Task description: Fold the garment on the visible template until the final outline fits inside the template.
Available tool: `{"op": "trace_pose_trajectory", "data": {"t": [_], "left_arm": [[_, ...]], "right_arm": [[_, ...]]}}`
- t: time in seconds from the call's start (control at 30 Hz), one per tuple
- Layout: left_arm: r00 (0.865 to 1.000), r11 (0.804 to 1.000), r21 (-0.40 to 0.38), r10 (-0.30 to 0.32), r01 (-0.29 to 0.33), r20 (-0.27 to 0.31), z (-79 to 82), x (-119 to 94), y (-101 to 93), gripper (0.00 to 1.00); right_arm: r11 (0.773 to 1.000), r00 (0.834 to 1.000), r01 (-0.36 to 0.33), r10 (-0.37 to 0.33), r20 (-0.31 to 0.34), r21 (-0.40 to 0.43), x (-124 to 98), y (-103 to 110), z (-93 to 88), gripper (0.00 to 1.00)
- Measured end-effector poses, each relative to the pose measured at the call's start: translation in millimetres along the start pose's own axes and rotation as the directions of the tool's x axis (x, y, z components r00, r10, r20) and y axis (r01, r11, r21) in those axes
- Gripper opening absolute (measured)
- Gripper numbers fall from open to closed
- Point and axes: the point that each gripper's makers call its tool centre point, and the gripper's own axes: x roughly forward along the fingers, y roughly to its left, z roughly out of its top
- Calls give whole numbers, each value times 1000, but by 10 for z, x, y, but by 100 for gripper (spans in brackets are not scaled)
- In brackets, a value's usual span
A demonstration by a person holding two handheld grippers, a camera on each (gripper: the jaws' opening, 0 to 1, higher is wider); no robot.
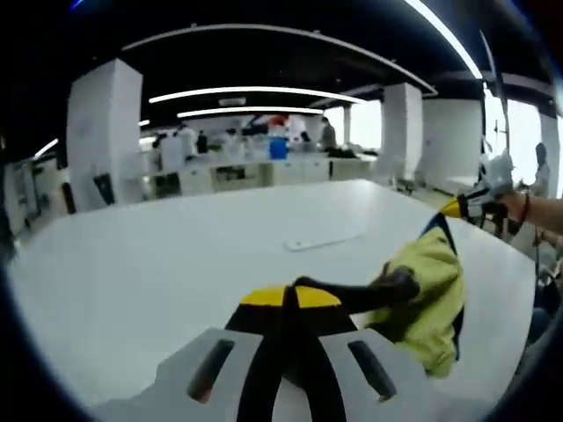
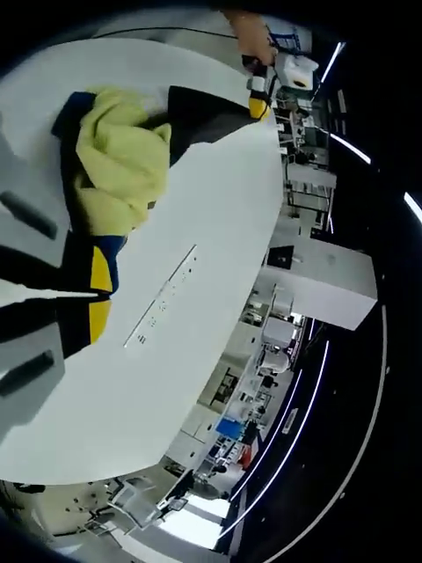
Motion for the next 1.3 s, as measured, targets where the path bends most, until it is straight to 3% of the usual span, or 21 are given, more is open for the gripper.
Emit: {"op": "trace_pose_trajectory", "data": {"t": [0.17, 0.43, 0.63, 0.87, 0.9, 1.13, 1.23, 1.3], "left_arm": [[999, 995, -95, 25, -27, -30, -125, 134, 159, 0], [989, 988, -134, 65, -83, -134, -483, 329, 402, 0], [983, 985, -145, 72, -97, -168, -614, 477, 463, 0], [963, 981, -150, 83, -124, -256, -834, 561, 516, 0], [953, 973, -174, 97, -152, -287, -894, 526, 520, 0], [942, 968, -187, 102, -168, -319, -1033, 548, 540, 0], [931, 962, -178, 135, -205, -339, -1089, 563, 643, 0], [932, 956, -201, 139, -215, -333, -1076, 570, 642, 0]], "right_arm": [[999, 1000, 25, -24, -19, 47, 137, -175, -78, 0], [990, 995, 46, -33, -95, 133, 401, -417, -450, 0], [988, 992, 36, -16, -128, 152, 591, -428, -648, 0], [985, 982, 35, -2, -190, 168, 734, -446, -928, 0], [986, 979, 39, -5, -203, 162, 738, -463, -959, 0], [981, 978, 44, -3, -210, 189, 805, -528, -1032, 0], [975, 980, 52, -8, -201, 215, 796, -497, -1009, 0], [970, 980, 60, -12, -201, 234, 794, -472, -1002, 0]]}}
